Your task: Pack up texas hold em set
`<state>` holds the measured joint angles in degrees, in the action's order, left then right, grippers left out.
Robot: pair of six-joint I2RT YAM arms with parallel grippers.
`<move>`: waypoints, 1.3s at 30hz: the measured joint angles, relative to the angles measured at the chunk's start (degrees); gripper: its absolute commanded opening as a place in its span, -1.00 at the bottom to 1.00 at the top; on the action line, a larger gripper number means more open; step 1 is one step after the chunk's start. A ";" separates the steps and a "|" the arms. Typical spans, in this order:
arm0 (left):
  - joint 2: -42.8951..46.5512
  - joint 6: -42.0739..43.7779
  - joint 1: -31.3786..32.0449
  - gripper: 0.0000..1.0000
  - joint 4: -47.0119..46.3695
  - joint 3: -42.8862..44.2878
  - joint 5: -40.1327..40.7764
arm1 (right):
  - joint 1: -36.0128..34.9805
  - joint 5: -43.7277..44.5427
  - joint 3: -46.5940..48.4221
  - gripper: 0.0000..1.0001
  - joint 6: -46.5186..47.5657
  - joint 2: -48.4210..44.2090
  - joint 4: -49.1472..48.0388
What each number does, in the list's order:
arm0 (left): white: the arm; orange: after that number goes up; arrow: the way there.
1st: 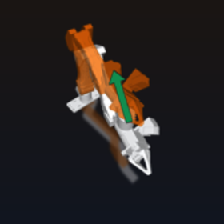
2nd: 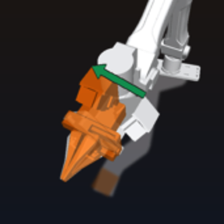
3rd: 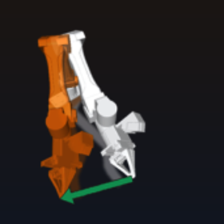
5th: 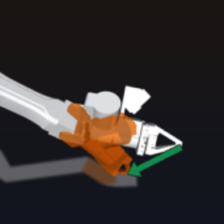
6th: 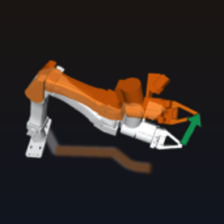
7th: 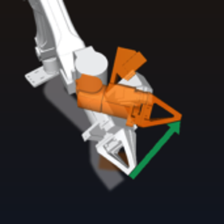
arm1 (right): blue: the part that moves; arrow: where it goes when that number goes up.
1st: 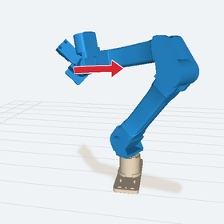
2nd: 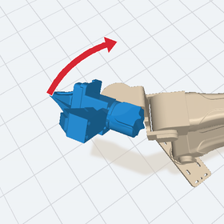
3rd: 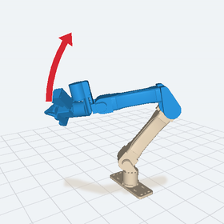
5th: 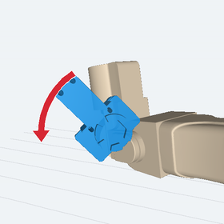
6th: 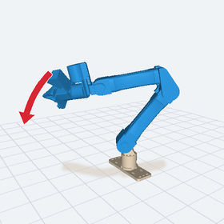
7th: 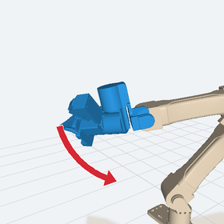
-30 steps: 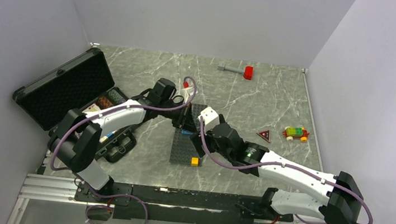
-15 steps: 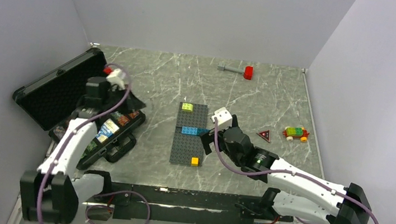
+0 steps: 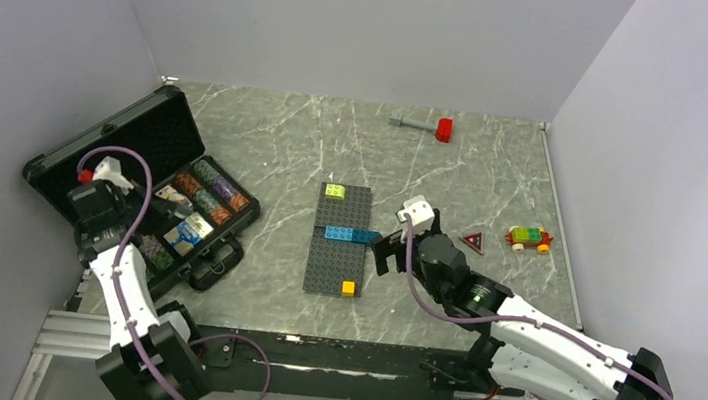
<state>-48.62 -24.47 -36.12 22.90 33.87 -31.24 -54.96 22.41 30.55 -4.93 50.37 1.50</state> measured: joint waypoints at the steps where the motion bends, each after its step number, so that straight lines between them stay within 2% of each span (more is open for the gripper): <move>1: -0.66 -0.57 -1.66 -1.00 -0.20 -0.42 -0.52 | 0.04 -0.02 -0.31 0.99 0.00 -0.72 -0.11; 5: -2.75 -2.91 -6.54 -1.00 -2.56 -2.19 -2.54 | 0.09 0.04 -1.46 0.99 0.00 -3.52 -0.33; 13: -3.69 -8.17 -11.39 -1.00 -10.49 -5.51 -4.33 | 0.13 0.09 -2.95 0.99 0.04 -7.63 -0.79; 26: -10.60 -11.32 -13.60 -0.89 -18.80 -6.27 -5.20 | 0.15 0.31 -4.20 0.99 0.09 -11.87 -1.68; 29: -12.41 -11.17 -13.60 -0.82 -18.78 -6.10 -5.16 | 0.15 0.37 -4.48 0.99 0.20 -12.07 -1.95; 35: -13.90 -10.51 -13.64 -0.50 -17.68 -4.96 -4.83 | 0.17 0.74 -5.01 0.99 0.24 -12.55 -2.03; 39: -15.54 -9.81 -13.68 -0.44 -17.38 -3.82 -4.61 | 0.17 1.09 -5.01 0.99 0.24 -12.61 -2.03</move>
<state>-64.16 -34.28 -49.80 5.52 30.04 -35.86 -54.78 23.51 25.54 -4.69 37.76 -0.54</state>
